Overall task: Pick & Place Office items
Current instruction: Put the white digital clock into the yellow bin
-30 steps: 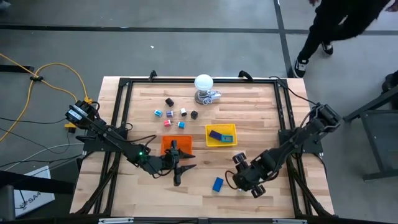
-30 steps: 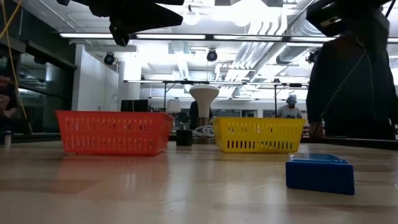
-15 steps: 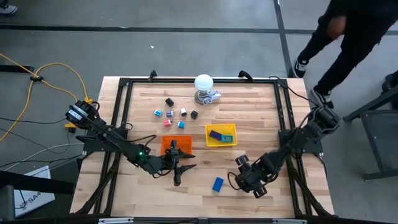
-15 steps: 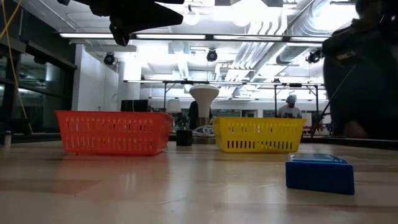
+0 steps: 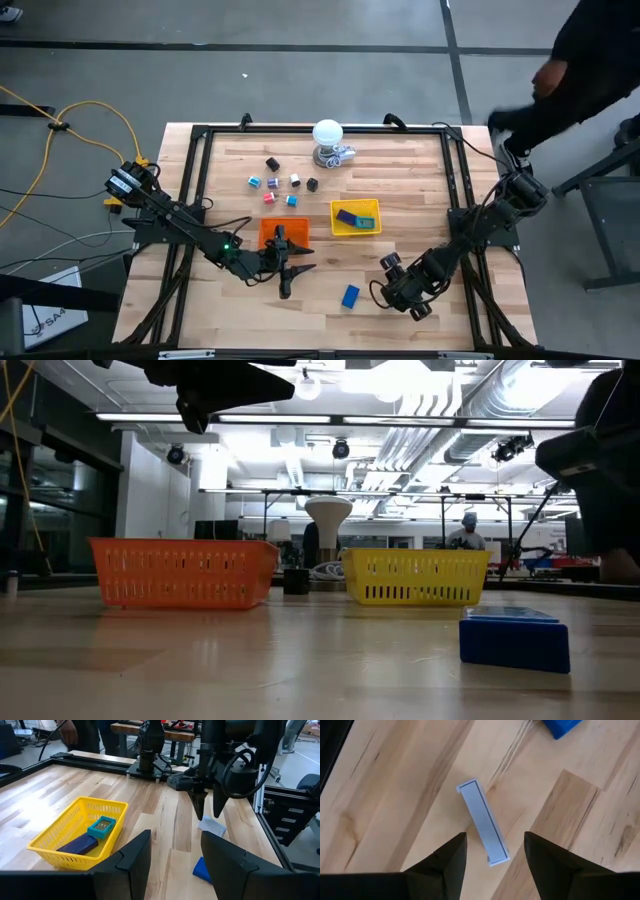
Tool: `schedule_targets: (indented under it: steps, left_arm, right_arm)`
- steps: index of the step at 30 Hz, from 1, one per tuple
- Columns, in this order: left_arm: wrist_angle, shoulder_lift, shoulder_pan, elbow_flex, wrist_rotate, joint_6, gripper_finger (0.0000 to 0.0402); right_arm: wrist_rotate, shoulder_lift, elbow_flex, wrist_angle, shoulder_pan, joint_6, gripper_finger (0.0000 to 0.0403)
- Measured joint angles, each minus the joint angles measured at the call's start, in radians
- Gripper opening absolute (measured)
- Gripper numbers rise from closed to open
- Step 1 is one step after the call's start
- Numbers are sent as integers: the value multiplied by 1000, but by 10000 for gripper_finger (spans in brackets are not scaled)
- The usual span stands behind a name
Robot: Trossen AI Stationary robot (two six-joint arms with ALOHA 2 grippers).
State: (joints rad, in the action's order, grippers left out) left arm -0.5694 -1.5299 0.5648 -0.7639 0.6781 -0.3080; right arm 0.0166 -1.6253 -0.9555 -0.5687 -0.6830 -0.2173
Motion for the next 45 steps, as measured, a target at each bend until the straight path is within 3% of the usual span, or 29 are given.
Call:
schedule_targets:
  steps: [13,29,45]
  left_arm:
    - [0,0,0,0,0,0,165]
    - [0,0,0,0,0,1,165]
    - [0,0,0,0,0,3,165]
  right_arm:
    - [-17,0,40,27,0,0,182]
    - [-20,0,40,27,3,3,88]
    - [-20,0,39,26,3,3,58]
